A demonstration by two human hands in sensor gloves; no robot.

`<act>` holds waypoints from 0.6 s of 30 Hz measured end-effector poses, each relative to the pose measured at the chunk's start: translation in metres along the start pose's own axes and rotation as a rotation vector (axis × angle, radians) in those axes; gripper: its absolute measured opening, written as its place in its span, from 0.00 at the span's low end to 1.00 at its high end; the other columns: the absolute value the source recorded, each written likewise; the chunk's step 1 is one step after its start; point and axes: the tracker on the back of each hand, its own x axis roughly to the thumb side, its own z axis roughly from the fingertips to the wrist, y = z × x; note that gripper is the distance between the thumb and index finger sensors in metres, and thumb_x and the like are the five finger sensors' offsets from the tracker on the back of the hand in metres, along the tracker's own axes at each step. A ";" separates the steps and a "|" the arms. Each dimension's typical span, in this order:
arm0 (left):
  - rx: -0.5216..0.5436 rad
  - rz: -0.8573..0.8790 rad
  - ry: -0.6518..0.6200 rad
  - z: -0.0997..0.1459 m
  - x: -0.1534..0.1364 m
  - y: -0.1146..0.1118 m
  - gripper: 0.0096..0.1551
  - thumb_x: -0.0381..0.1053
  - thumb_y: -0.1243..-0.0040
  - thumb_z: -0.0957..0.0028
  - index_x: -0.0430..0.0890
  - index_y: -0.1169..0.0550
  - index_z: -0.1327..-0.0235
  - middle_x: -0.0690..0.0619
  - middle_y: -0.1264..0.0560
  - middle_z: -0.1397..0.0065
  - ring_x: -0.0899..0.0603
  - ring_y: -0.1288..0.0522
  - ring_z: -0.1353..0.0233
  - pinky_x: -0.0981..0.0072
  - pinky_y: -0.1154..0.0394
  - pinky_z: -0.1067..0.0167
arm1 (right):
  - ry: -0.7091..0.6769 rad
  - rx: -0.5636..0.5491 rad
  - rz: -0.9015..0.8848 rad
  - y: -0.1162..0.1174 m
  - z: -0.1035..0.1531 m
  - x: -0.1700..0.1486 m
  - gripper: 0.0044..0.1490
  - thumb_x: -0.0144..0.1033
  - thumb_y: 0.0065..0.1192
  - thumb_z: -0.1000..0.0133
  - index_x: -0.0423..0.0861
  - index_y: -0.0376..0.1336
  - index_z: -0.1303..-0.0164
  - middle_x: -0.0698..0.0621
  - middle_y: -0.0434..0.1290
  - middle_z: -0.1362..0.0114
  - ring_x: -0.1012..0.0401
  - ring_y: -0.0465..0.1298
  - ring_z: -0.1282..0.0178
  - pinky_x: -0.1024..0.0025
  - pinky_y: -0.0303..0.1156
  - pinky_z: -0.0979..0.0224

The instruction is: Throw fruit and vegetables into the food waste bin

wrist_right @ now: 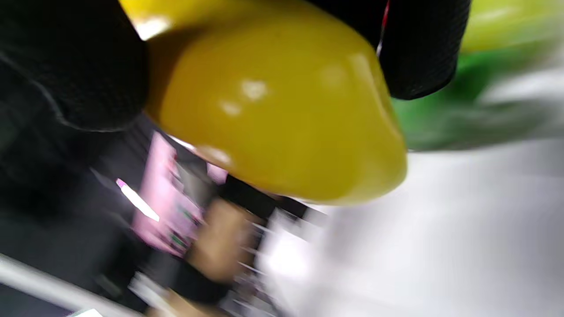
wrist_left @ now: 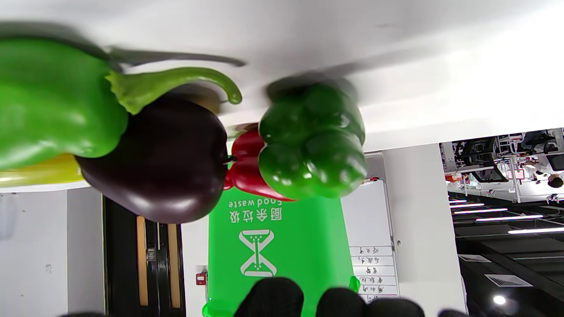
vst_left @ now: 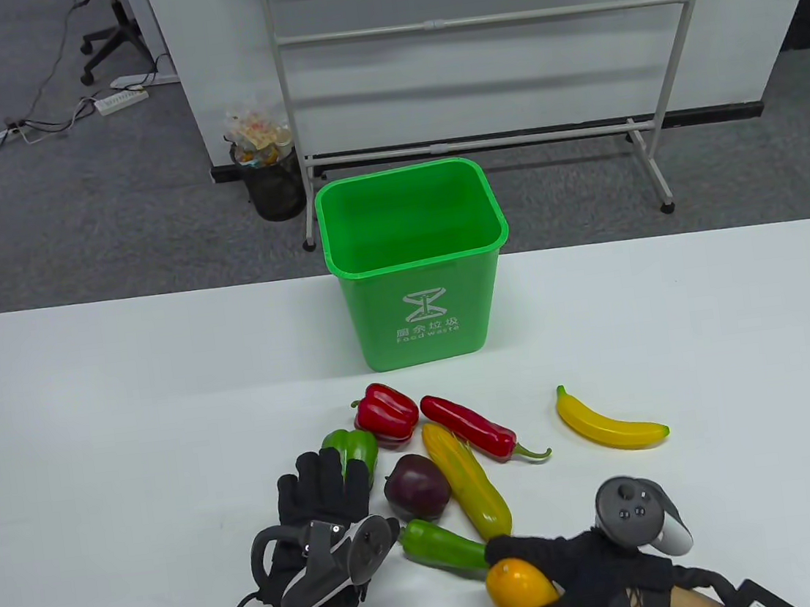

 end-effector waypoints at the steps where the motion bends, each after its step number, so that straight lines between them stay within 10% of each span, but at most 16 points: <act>1: 0.005 0.000 0.001 0.001 -0.002 0.001 0.53 0.73 0.57 0.60 0.43 0.38 0.26 0.32 0.46 0.20 0.22 0.43 0.23 0.27 0.42 0.31 | -0.078 -0.097 -0.142 -0.019 -0.027 0.031 0.62 0.57 0.75 0.56 0.45 0.48 0.19 0.42 0.61 0.21 0.40 0.74 0.27 0.36 0.67 0.29; 4: 0.000 0.007 0.000 0.002 -0.004 0.000 0.53 0.73 0.57 0.60 0.43 0.38 0.26 0.32 0.46 0.19 0.22 0.43 0.23 0.27 0.42 0.31 | -0.249 -0.417 -0.261 -0.075 -0.093 0.118 0.63 0.59 0.72 0.55 0.48 0.43 0.18 0.45 0.58 0.19 0.44 0.71 0.23 0.38 0.65 0.25; 7: -0.007 0.004 -0.001 0.003 -0.005 0.000 0.53 0.73 0.57 0.60 0.44 0.38 0.26 0.33 0.47 0.19 0.22 0.45 0.23 0.26 0.44 0.31 | -0.057 -0.609 -0.251 -0.114 -0.129 0.148 0.66 0.63 0.61 0.53 0.46 0.30 0.20 0.43 0.42 0.15 0.41 0.54 0.13 0.31 0.53 0.21; 18: -0.006 0.003 -0.011 0.004 -0.008 0.004 0.53 0.73 0.57 0.60 0.44 0.38 0.25 0.32 0.48 0.19 0.22 0.46 0.22 0.25 0.45 0.31 | 0.108 -0.717 0.204 -0.117 -0.073 0.132 0.56 0.56 0.61 0.50 0.46 0.41 0.18 0.41 0.47 0.15 0.38 0.56 0.14 0.29 0.53 0.23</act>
